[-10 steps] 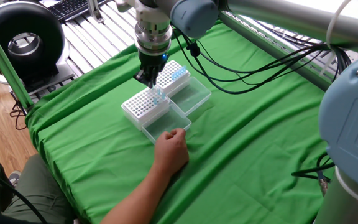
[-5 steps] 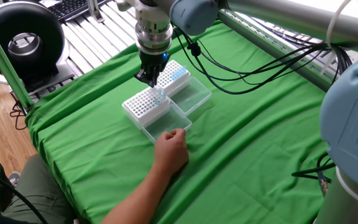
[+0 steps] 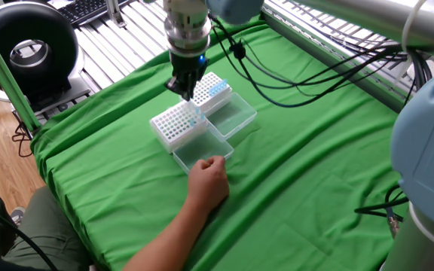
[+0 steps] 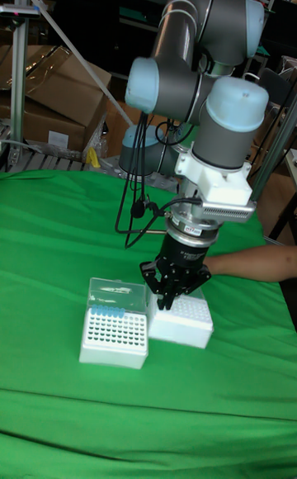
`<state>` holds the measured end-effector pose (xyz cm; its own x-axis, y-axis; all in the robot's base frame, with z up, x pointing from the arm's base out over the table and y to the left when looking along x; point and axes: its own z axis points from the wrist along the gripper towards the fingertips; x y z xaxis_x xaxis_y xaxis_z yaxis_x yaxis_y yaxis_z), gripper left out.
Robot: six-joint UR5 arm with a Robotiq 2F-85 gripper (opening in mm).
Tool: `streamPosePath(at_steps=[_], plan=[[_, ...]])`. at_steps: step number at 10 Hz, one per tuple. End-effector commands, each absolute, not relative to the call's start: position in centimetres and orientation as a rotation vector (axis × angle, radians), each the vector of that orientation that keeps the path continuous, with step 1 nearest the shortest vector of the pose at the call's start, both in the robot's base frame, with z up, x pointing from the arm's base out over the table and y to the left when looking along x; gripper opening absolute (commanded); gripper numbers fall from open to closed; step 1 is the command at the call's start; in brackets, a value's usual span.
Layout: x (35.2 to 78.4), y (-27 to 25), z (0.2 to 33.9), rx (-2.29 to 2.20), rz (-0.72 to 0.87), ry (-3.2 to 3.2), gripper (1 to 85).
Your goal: Insert a medium pipette tip into the holder for medium pipette tips
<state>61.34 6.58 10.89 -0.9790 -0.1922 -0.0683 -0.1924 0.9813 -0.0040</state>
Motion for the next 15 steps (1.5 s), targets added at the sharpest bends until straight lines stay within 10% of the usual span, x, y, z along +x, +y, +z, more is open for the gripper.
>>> streamPosePath(at_steps=[1, 15], plan=[[61.7, 6.8, 12.9, -0.299, 0.042, 3.055, 1.0], [61.9, 2.1, 12.6, -0.483, -0.088, 2.976, 1.0]])
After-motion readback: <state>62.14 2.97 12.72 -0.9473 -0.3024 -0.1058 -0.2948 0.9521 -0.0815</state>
